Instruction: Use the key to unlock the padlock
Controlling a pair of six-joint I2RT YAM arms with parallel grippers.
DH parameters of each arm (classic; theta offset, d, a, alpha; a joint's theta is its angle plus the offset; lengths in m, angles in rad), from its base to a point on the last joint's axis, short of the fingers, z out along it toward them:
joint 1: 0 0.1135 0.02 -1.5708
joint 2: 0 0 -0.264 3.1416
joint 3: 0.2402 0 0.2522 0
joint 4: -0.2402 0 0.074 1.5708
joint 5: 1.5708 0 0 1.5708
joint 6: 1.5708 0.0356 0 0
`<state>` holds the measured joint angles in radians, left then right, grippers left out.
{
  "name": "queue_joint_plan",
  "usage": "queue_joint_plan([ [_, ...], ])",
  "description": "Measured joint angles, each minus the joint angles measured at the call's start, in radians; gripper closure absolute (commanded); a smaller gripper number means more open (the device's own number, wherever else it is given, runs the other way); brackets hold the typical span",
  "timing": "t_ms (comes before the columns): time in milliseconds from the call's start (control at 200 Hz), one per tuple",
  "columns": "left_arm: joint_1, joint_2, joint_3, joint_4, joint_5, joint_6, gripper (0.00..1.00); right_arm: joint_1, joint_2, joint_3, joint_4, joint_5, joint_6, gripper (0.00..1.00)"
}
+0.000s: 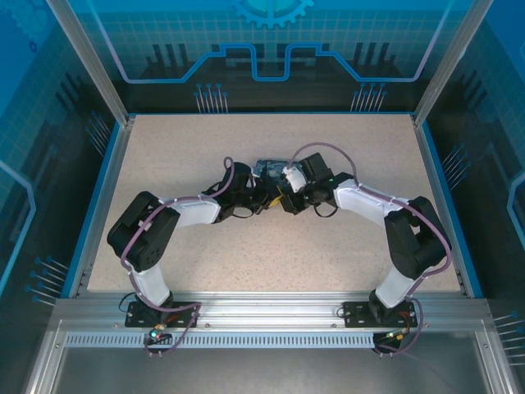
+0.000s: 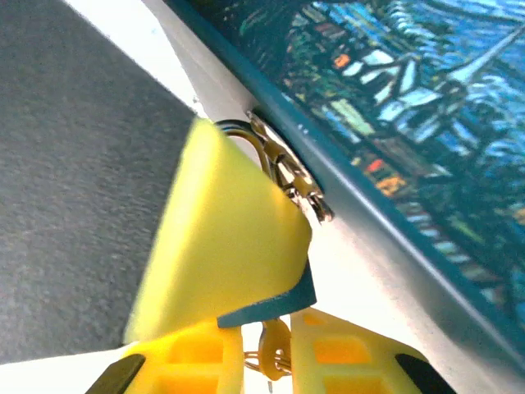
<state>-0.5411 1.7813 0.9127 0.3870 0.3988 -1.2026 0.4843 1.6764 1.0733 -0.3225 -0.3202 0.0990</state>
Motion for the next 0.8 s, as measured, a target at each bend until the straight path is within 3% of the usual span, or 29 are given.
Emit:
queue_joint_plan([
  [140, 0.000, -0.008, 0.000, 0.003, 0.003, 0.027, 1.00, -0.056, 0.015, 0.000, 0.001, -0.148, 0.047, 0.87],
  [240, 0.000, -0.008, -0.001, 0.001, 0.002, 0.037, 1.00, -0.067, 0.028, 0.000, 0.002, -0.200, 0.076, 0.53],
  [305, 0.000, -0.007, -0.007, -0.010, -0.003, 0.044, 1.00, -0.066, 0.026, 0.000, 0.014, -0.232, 0.090, 0.42],
  [435, 0.000, -0.001, -0.026, -0.020, -0.013, 0.054, 1.00, -0.073, 0.000, -0.027, 0.042, -0.255, 0.122, 0.34],
  [735, 0.000, 0.023, -0.073, 0.022, -0.019, 0.073, 1.00, -0.125, -0.106, -0.148, 0.132, -0.249, 0.256, 0.32],
  [800, -0.002, 0.024, -0.085, 0.038, -0.020, 0.084, 0.94, -0.125, -0.108, -0.171, 0.158, -0.247, 0.292, 0.32],
])
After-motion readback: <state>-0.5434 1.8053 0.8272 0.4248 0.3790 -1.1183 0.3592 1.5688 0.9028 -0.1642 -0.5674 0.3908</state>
